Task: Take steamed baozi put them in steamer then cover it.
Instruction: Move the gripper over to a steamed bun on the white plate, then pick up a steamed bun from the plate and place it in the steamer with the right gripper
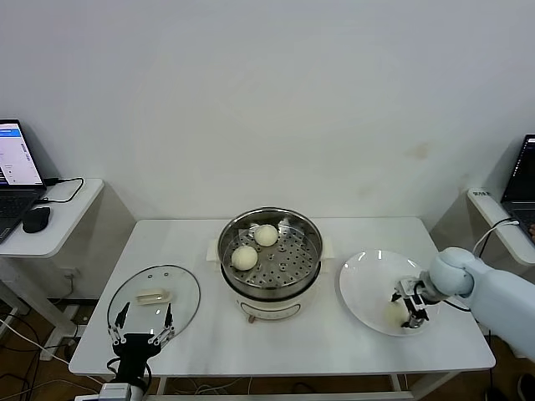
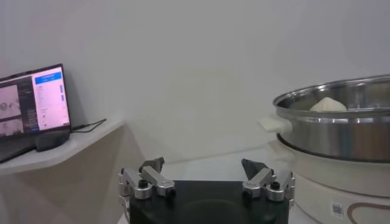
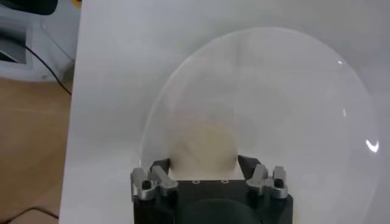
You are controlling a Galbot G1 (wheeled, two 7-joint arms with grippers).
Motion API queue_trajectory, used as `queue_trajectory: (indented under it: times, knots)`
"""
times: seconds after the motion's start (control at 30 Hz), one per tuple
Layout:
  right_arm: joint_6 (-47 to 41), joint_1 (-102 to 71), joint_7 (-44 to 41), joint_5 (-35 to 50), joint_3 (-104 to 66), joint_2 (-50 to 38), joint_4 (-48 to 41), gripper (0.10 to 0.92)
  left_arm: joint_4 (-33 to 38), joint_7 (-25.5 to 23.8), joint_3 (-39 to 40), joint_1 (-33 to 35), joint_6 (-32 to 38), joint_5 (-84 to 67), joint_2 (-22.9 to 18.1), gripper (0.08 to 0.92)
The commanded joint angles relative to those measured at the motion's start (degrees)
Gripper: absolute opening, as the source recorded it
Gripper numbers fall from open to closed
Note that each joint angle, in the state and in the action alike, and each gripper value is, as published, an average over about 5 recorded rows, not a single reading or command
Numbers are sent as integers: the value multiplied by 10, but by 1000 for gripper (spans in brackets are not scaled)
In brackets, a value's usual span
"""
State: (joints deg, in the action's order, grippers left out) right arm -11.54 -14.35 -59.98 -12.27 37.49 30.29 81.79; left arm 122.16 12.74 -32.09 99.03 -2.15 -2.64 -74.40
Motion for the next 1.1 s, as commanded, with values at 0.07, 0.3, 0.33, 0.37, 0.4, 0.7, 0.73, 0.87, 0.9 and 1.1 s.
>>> queue_trajectory:
  times: [0.07,0.3,0.33,0.37,0.4,0.7,0.73,0.87,0.9,1.1]
  knots:
    - [0,2,-1,3,-6,-2,-2,596,1,1,0,0,0,0,0,823]
    - [-2,54,-11,34,-4,-24,19,570,2,1,0,0,0,0,1,823]
    - [-2,65,-12,40,1,-28,22,568,3,1,1,0,0,0,1,823]
    - [-3,83,-13,48,10,-31,25,566,3,1,1,-1,0,0,1,823]
    - [-4,99,-15,55,19,-35,28,565,3,1,1,-1,0,0,1,823]
    - [-11,309,-31,146,93,-23,23,568,7,1,1,0,1,-3,4,823]
    - [-12,332,-31,158,107,-15,21,569,8,1,1,0,1,-3,4,823]
    - [-17,436,-29,199,176,33,20,568,11,1,1,0,1,-3,4,823]
    - [-18,459,-28,207,193,47,22,568,12,1,1,0,1,-4,5,823]
    - [-17,517,-14,261,243,143,45,568,12,3,-4,1,2,-7,4,823]
